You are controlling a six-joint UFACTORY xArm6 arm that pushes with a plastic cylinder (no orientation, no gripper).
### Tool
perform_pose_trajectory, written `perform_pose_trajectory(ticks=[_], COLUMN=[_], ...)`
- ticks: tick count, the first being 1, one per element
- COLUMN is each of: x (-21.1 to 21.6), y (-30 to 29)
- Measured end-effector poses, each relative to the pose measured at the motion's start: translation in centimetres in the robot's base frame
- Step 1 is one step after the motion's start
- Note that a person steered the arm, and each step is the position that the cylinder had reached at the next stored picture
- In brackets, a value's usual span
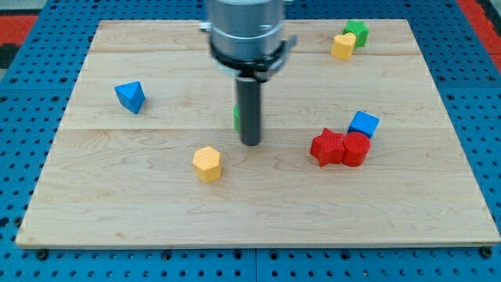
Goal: Push yellow hexagon closer to green circle and blue triangle
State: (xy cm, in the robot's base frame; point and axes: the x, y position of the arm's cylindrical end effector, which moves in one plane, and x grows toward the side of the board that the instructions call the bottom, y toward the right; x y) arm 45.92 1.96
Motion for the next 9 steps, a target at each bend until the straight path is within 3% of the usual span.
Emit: perform_pose_trajectory(ticks=[1,2,3,4,9], x=[-3.0,-5.5,-6.2,-5.8,-7.2], y=[-1.5,-11.4,-16.6,-13.3,-12.2])
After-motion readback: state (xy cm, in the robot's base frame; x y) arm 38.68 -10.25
